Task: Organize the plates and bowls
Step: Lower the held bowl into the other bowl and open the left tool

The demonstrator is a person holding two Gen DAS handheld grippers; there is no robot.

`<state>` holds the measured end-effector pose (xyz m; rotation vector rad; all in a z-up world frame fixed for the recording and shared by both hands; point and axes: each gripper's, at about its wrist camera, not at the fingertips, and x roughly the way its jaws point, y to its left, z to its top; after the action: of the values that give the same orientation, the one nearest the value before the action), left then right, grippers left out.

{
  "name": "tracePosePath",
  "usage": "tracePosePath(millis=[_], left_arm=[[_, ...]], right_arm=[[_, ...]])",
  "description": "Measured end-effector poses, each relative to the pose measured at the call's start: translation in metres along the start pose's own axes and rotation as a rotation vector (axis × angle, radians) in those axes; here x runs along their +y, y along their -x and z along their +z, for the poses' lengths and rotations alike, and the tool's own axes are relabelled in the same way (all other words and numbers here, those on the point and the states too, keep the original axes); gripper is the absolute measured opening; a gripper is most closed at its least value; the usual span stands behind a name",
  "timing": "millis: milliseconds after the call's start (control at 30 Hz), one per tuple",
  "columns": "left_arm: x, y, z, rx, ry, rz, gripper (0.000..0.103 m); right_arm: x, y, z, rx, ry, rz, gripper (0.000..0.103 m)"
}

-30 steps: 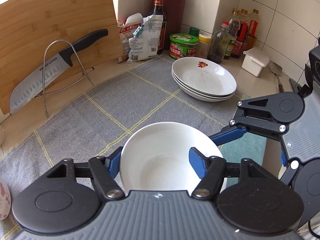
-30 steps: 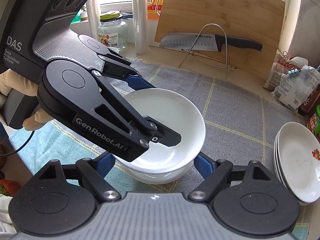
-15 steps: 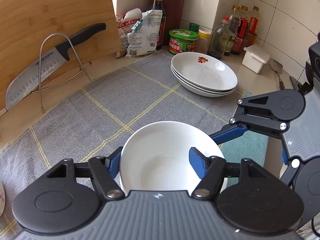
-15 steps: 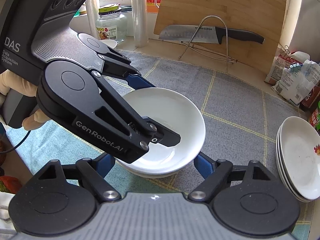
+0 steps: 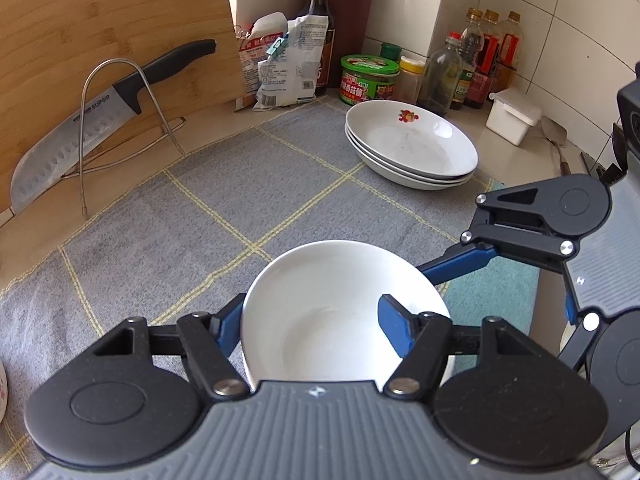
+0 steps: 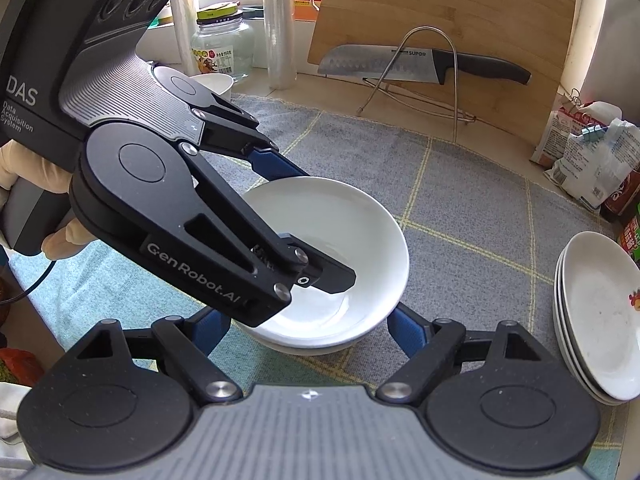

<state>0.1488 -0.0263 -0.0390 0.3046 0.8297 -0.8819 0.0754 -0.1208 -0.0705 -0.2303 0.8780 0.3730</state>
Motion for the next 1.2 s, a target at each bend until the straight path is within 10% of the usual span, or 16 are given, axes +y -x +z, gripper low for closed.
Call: tracePosePath(millis=[1200], left_arm=[[0.0,0.032,-0.013,-0.108,0.011,0.026,0.082]], right_arm=[[-0.006,0.023,-0.005,-0.073,-0.051,-0.031,0.103]])
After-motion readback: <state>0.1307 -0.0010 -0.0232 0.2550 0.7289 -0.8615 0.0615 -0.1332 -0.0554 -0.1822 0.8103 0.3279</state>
